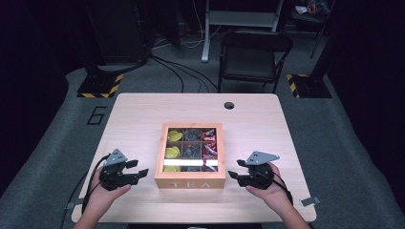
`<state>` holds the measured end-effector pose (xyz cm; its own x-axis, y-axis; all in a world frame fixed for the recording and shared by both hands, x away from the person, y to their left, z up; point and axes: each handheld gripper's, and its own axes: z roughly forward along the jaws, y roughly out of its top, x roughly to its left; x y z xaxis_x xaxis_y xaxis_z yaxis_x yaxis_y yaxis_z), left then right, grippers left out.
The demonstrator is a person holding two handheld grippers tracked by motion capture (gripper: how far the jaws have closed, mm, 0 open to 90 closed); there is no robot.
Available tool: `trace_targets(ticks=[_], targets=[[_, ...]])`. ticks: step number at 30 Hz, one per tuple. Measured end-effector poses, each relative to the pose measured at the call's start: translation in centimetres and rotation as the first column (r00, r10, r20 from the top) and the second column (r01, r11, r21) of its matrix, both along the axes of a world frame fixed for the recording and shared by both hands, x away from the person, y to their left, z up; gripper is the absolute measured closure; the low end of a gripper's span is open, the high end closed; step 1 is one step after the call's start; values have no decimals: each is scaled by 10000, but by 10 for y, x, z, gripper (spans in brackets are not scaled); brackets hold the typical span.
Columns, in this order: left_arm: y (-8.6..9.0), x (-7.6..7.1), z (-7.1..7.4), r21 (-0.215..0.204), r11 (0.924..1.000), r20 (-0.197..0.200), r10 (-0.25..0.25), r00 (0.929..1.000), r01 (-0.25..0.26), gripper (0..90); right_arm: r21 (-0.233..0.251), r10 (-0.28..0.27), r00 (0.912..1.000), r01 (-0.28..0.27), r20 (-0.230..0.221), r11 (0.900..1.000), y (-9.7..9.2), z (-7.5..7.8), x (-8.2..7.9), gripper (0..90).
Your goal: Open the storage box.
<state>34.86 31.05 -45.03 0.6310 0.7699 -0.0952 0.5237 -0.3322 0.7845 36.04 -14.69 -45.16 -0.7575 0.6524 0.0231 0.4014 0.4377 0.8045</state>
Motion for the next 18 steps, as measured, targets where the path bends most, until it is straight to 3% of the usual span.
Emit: trace_targets(ticks=[4,18], targets=[[-5,-5,0,192,9992,56,-338,9994,337,396,82,73,10000,-74,42,9999,2,-1,-5,411],[-16,-13,-6,-5,9970,-120,-779,9969,779,421,223,448,9988,-444,-177,9988,8,-10,-13,411]])
